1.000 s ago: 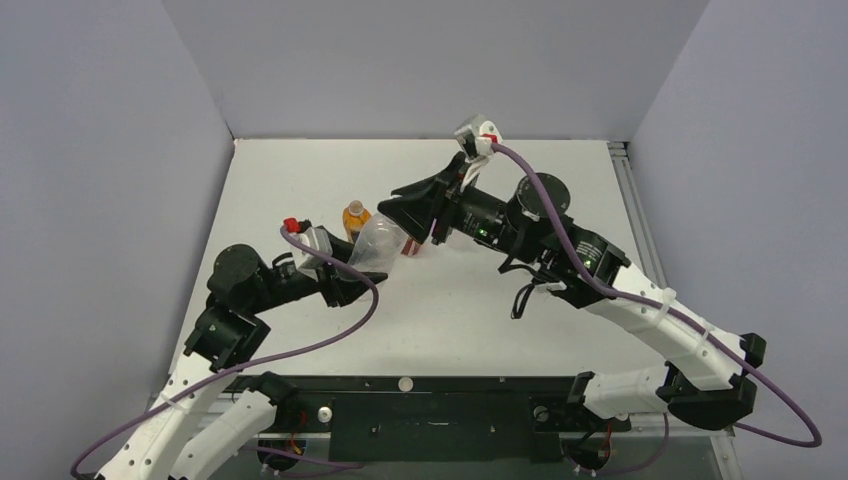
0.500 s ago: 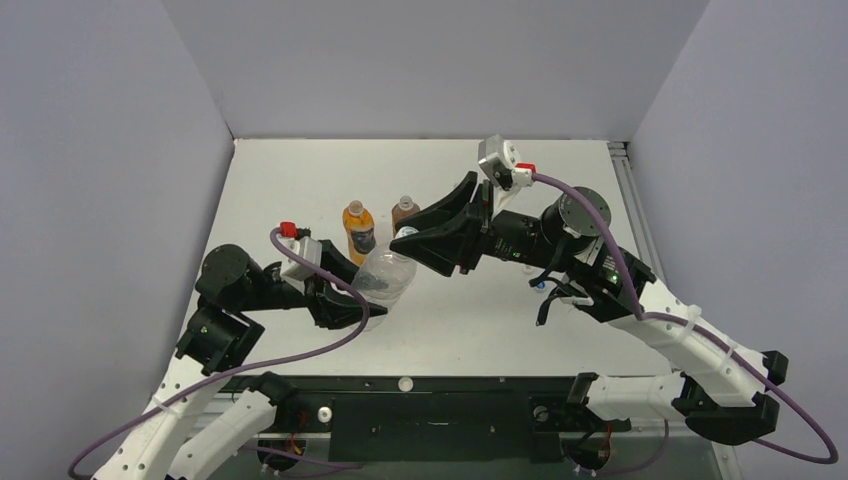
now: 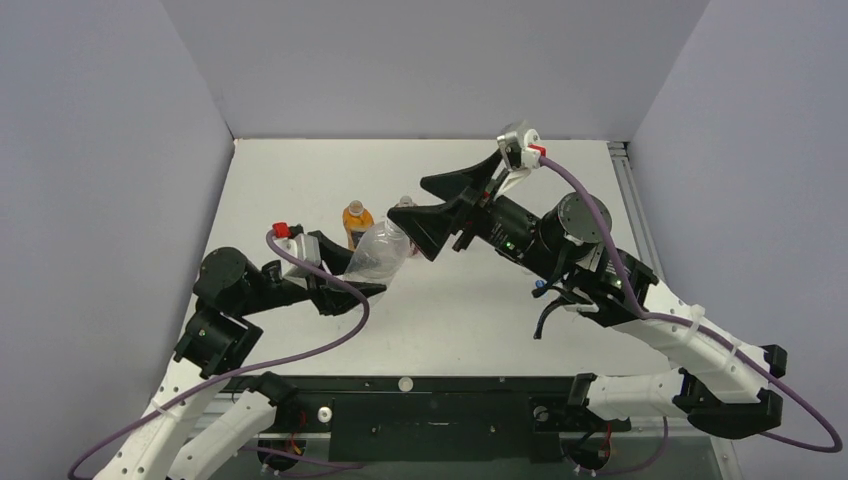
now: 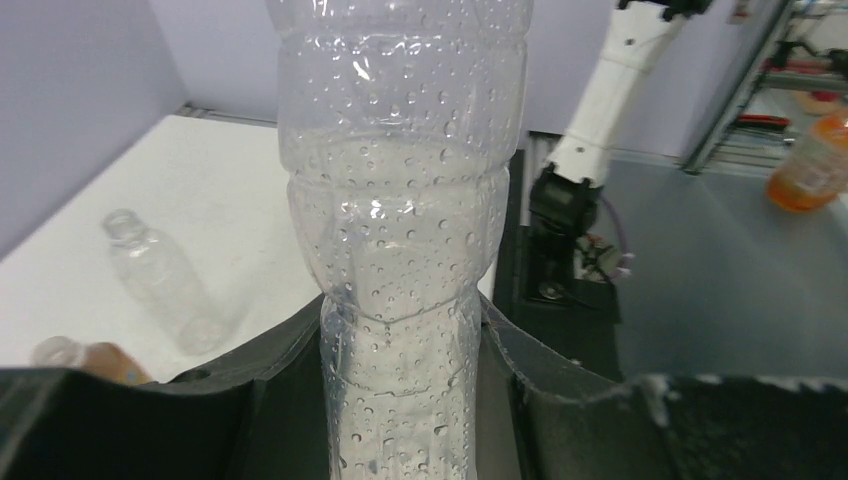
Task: Unscrew the bottle caps
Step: Unscrew the bottle cap from the plastic bottle.
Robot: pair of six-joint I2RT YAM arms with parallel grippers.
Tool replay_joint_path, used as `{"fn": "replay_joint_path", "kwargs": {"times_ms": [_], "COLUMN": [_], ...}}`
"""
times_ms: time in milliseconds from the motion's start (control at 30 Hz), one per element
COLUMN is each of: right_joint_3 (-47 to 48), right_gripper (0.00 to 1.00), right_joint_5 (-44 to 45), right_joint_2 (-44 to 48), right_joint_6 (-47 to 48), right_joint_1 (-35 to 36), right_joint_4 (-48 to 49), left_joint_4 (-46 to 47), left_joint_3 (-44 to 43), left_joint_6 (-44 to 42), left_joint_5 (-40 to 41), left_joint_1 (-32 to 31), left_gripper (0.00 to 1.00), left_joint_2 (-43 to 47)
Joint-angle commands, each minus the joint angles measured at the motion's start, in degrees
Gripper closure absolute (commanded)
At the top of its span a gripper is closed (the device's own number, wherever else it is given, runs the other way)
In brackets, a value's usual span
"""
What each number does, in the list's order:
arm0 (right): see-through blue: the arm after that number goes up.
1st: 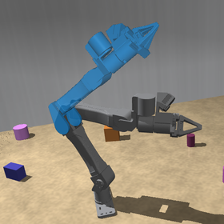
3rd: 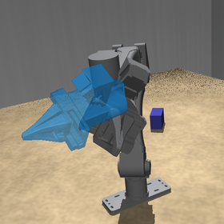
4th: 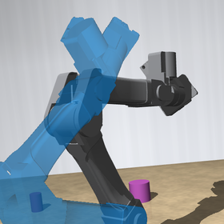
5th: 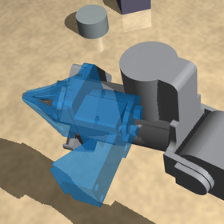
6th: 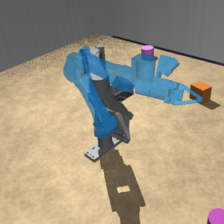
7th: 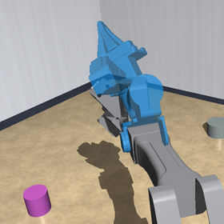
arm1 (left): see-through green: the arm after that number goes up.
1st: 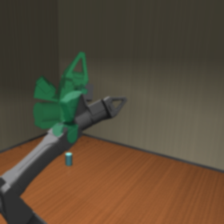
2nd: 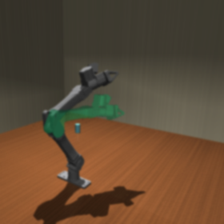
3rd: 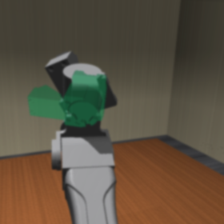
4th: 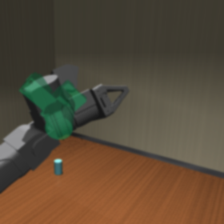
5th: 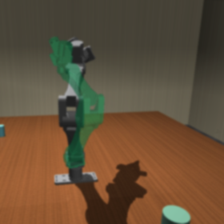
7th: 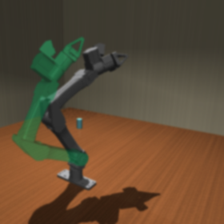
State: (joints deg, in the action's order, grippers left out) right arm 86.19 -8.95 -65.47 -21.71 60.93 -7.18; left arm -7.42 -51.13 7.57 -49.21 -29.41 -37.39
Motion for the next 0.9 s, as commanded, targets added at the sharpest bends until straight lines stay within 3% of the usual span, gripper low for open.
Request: {"fn": "replay_joint_path", "kwargs": {"times_ms": [0, 133, 433, 867], "right_joint_3": [5.0, 9.0, 13.0, 16.7], "right_gripper": [0.18, 0.17, 0.17, 0.56], "right_joint_5": [30.9, 40.5, 47.0, 44.2], "right_joint_2": [0.6, -3.1, -9.9, -14.2], "right_joint_6": [1.7, 2.6, -3.7, -5.0], "right_joint_1": [5.7, 10.7, 12.8, 12.7], "right_joint_4": [-5.9, -9.4, -7.9, -7.4], "left_joint_4": [0.4, 1.7, 2.8, 2.4], "left_joint_3": [0.9, 1.9, 2.2, 2.5], "left_joint_6": [-9.9, -13.4, -15.6, -15.7], "left_joint_5": [13.1, 20.5, 25.3, 26.0], "left_joint_1": [0.1, 0.1, 0.0, 0.0], "left_gripper": [1.00, 1.00, 1.00, 1.00], "left_joint_2": [0.6, 0.0, -0.2, 0.0]}}
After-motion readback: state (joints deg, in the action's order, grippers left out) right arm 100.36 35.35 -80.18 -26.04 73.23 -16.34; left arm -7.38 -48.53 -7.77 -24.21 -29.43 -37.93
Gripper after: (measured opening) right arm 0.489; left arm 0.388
